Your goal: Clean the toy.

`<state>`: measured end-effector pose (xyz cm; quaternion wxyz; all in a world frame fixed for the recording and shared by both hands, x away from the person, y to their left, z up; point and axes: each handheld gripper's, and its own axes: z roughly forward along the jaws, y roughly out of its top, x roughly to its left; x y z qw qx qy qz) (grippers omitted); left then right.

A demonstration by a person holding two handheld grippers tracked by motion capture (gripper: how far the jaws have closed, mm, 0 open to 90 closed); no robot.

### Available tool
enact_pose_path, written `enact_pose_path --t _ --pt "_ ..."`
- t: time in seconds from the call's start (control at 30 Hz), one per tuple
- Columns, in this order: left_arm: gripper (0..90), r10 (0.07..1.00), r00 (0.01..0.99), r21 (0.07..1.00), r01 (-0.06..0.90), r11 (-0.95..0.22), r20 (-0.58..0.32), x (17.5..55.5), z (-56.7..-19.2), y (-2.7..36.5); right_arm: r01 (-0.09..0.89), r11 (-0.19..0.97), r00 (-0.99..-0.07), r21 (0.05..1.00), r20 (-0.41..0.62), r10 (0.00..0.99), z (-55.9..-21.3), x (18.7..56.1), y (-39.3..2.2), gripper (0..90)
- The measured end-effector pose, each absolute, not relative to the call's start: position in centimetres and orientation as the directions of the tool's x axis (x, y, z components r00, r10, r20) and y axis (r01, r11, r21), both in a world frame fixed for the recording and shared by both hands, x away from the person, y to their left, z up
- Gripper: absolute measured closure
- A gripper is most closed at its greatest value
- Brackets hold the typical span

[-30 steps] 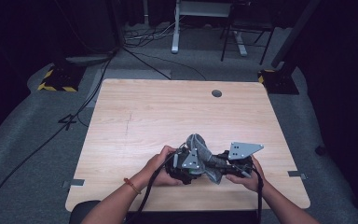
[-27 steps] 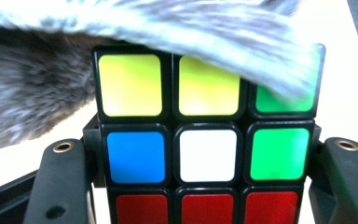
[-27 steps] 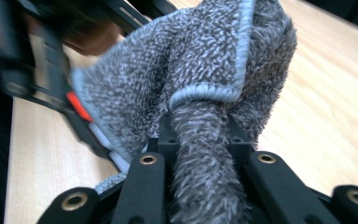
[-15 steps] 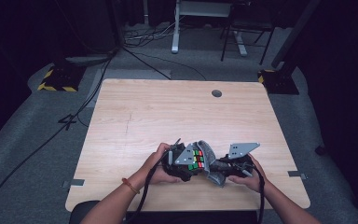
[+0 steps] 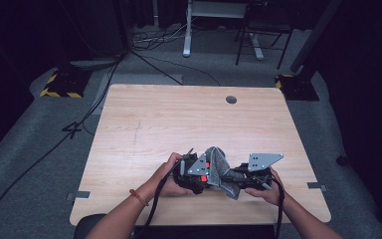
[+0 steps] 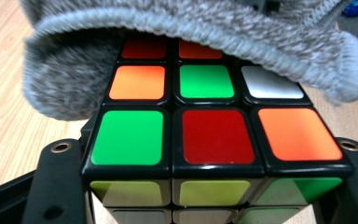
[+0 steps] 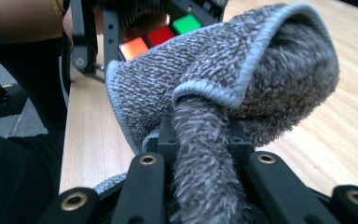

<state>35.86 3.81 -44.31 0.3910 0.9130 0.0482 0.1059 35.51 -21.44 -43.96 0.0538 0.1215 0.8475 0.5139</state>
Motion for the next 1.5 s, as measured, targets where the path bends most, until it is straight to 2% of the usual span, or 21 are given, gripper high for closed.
enact_pose_path --t 0.13,0.33,0.97,1.07,1.17,1.37,1.5 --pt "32.7 0.163 0.975 0.731 0.001 -0.682 0.151 35.7 -44.3 3.7 0.16 0.416 -0.957 0.895 0.036 0.289 -43.8 35.7 -21.6 75.5" --pt "33.0 0.15 0.978 0.723 -0.002 -0.691 0.146 35.2 -44.2 3.1 0.202 0.463 -0.946 0.863 0.05 0.319 -44.9 36.2 -21.5 75.5" --pt "32.8 0.163 0.979 0.655 0.042 -0.754 0.126 36.2 -45.8 2.5 0.189 0.39 -0.958 0.901 0.083 0.274 -44.6 35.8 -22.0 75.8" --pt "33.0 0.146 0.985 0.651 0.052 -0.757 0.091 36.6 -46.7 2.7 0.182 0.43 -0.96 0.884 0.064 0.273 -45.0 35.7 -21.6 75.9" --pt "33.1 0.139 0.985 0.627 0.043 -0.778 0.104 36.6 -47.1 2.4 0.189 0.458 -0.958 0.869 0.062 0.278 -45.5 35.8 -21.4 75.9" --pt "33.2 0.152 0.981 0.673 0.033 -0.739 0.119 36.4 -46.5 2.5 0.198 0.433 -0.956 0.879 0.076 0.284 -45.0 35.7 -21.3 75.8" --pt "33.3 0.155 0.979 0.694 0.019 -0.72 0.135 36.2 -45.8 2.8 0.217 0.463 -0.941 0.859 0.059 0.332 -45.4 36.1 -21.5 75.8"
